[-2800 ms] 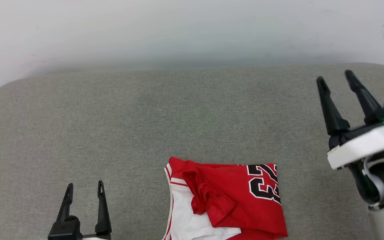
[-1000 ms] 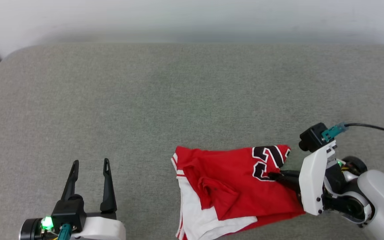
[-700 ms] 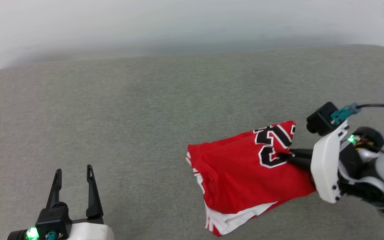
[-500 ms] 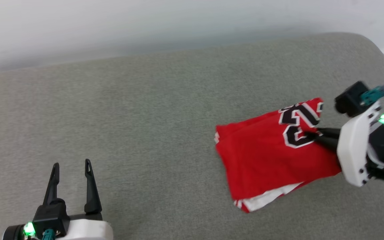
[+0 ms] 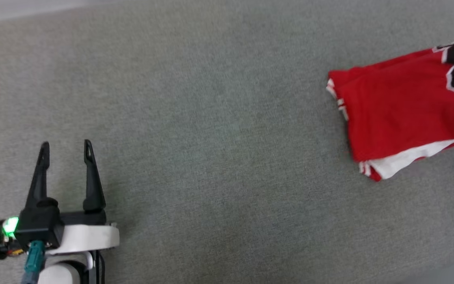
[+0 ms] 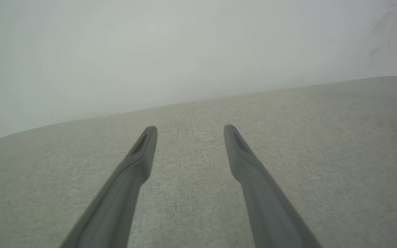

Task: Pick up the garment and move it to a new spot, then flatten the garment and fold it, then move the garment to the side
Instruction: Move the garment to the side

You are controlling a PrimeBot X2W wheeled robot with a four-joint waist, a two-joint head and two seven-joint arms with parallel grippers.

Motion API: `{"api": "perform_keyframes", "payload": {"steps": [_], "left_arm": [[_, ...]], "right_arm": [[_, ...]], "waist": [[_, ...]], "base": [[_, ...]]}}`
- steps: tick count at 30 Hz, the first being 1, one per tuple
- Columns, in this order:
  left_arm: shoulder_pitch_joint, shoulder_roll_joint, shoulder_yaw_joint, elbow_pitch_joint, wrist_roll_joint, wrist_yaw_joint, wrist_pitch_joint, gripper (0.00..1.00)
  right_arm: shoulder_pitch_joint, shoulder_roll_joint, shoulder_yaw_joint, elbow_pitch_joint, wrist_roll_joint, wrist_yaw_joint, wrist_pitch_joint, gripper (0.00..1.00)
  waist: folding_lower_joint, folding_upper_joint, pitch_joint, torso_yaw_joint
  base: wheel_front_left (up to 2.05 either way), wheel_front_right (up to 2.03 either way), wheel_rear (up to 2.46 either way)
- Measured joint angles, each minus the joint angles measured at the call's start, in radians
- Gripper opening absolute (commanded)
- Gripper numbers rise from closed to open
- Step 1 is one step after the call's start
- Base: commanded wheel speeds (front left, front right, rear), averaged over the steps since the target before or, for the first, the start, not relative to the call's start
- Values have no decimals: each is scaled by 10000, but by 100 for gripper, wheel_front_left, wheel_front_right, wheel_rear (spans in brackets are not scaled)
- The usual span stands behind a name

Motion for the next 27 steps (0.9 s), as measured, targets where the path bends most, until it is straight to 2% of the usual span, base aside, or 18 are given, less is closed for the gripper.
{"api": "perform_keyframes", "payload": {"steps": [10,18,19,20,27], "left_arm": [[-831,428,69,-514,33,-117,0,100],[-950,502,123,-669,15,-77,0,100],[-952,497,102,-621,15,-75,-2,100],[-955,485,81,-564,15,-73,-2,100],[-683,176,-86,-305,-61,27,0,100]], "right_arm": [[-1328,161,-1246,2786,-1501,2,-274,0],[-1661,932,-2021,3829,-2347,2,-683,0],[-1660,1049,-2136,3927,-2462,2,-811,44],[-1661,1147,-2245,4010,-2642,2,-953,100],[-1668,1344,-2702,3689,-3684,2,-1896,100]], "waist": [[1,0,1766,-139],[0,0,2317,-250],[0,0,2268,-248],[0,0,2201,-244],[0,0,1315,-104]], "base": [[0,0,0],[0,0,0],[0,0,0],[0,0,0],[0,0,0]]}}
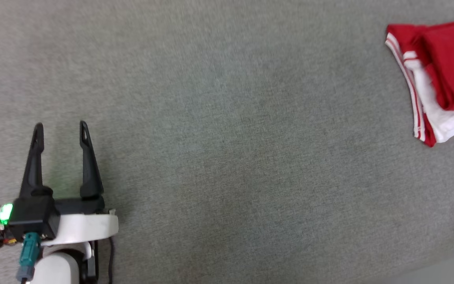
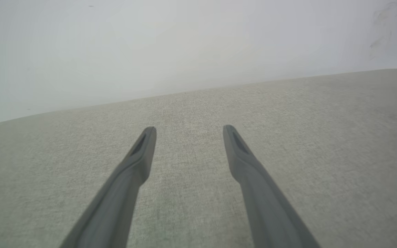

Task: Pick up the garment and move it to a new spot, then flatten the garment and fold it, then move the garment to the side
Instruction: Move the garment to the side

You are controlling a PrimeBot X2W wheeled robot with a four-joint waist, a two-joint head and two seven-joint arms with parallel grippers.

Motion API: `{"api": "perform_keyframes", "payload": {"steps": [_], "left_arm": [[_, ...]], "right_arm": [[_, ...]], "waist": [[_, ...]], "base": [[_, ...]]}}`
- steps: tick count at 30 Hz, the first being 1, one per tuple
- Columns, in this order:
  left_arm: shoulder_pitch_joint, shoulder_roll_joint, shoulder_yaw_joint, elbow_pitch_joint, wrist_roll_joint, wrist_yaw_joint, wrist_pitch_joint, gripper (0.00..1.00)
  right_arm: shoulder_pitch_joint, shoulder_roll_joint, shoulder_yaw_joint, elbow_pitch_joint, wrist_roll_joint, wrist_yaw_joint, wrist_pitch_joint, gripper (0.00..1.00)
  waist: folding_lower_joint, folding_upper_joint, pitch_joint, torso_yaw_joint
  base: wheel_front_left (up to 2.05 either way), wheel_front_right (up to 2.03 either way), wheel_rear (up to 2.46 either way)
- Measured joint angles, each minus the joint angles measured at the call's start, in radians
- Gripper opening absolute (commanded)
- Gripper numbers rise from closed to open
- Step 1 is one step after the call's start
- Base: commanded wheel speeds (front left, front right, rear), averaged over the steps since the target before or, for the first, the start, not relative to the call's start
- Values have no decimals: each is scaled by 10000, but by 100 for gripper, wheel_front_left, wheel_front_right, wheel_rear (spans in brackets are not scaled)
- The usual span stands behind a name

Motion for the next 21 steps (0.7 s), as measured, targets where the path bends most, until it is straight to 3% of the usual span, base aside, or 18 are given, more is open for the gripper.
{"api": "perform_keyframes", "payload": {"steps": [6,12,21], "left_arm": [[683,-301,-113,144,-105,142,0,100],[1211,-454,-236,222,-119,257,0,100],[1787,-589,-431,393,-161,305,0,100]], "right_arm": [[-168,709,-790,-1519,-1597,0,-2917,100],[535,1933,-1315,-2109,-2383,-2,-5252,100],[2346,4015,-1262,-3133,-2894,-4,-6101,100]], "waist": [[0,0,-1232,285],[-1,0,-2042,598],[-2,0,-2989,1194]], "base": [[0,0,0],[0,0,0],[0,0,0]]}}
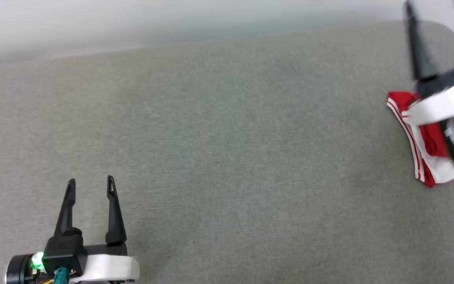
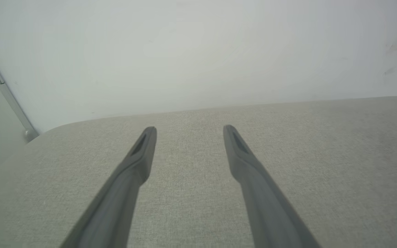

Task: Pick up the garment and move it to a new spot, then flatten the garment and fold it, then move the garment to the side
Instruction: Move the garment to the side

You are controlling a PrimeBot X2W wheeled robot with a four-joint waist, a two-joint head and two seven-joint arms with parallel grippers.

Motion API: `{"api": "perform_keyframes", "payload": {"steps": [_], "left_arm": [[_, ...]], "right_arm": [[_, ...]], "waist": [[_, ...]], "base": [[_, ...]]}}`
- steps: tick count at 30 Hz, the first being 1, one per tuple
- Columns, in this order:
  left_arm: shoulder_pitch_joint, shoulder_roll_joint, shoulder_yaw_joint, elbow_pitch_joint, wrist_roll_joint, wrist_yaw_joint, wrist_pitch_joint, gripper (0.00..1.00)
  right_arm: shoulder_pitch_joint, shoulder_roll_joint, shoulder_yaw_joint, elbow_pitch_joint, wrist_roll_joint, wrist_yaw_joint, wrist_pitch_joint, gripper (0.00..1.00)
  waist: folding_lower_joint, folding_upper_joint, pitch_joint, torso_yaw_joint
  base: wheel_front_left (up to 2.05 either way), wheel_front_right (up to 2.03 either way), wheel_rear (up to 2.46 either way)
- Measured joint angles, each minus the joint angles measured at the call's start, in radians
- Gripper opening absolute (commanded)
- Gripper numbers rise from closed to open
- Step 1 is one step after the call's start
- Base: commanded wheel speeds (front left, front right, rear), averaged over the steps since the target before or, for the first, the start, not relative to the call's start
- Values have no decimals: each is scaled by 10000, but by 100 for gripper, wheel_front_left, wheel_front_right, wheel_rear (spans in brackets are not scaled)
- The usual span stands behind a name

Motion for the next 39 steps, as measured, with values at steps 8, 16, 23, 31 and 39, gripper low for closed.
{"api": "perform_keyframes", "payload": {"steps": [8,16,23,31,39], "left_arm": [[145,-46,-178,219,-10,2,0,100],[479,-75,-339,502,-31,-42,0,100],[777,-84,-309,619,-48,-107,0,100],[1082,-96,-314,696,-217,-307,0,100],[1274,-104,-299,694,-307,-481,0,100]], "right_arm": [[1846,1053,-105,-917,81,2,-21,100],[4409,2019,-1156,-1513,-19,0,-25,100],[5999,2512,-1524,-2184,-19,0,-25,100],[7346,2861,-2048,-2731,180,-2,-25,100],[8098,2972,-1910,-2957,407,-2,-25,100]], "waist": [[0,0,-571,548],[0,0,-1250,925],[-1,0,-1620,1019],[0,0,-1972,1070],[0,0,-2113,1140]], "base": [[0,0,0],[0,0,0],[0,0,0],[0,0,0],[0,0,0]]}}
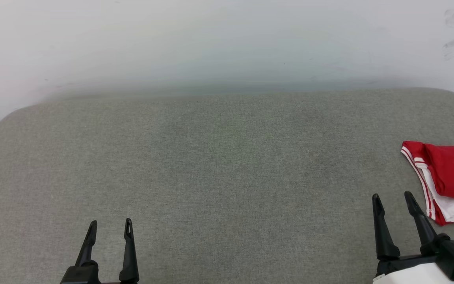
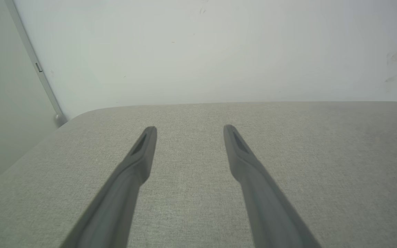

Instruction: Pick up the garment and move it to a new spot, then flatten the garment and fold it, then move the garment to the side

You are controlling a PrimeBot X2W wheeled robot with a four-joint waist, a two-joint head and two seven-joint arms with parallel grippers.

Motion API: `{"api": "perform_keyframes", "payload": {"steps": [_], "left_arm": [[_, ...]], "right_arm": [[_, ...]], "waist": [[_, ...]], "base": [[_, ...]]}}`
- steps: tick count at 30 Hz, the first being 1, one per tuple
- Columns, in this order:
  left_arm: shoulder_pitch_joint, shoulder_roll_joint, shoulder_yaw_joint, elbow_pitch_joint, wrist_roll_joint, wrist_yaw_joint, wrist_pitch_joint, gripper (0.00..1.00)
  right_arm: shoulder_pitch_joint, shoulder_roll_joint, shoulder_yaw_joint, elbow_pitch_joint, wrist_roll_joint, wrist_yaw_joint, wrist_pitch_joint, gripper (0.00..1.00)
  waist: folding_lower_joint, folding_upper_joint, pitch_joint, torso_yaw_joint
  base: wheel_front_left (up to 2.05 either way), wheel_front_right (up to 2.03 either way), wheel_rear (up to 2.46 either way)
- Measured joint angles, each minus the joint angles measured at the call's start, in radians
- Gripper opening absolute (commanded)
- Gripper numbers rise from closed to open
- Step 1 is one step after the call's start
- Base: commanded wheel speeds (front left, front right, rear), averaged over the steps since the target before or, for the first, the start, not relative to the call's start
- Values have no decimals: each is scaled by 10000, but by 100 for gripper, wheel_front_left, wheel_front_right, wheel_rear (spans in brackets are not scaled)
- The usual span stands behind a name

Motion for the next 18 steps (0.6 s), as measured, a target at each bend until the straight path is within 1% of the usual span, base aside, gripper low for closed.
{"api": "perform_keyframes", "payload": {"steps": [9,10,15,18], "left_arm": [[2,-4,109,35,-4,-88,0,100],[-1,-8,121,33,-59,-104,0,0],[77,-23,92,495,-90,-102,48,0],[80,-21,77,573,-585,-104,136,0]], "right_arm": [[183,35,203,-56,82,0,0,100],[182,36,230,-52,86,0,0,0],[278,36,247,408,88,2,40,0],[303,36,255,504,539,2,132,0]], "waist": [[0,0,26,3],[0,0,35,8],[1,0,36,9],[0,0,35,7]], "base": [[0,0,0],[0,0,0],[0,0,0],[0,0,0]]}}
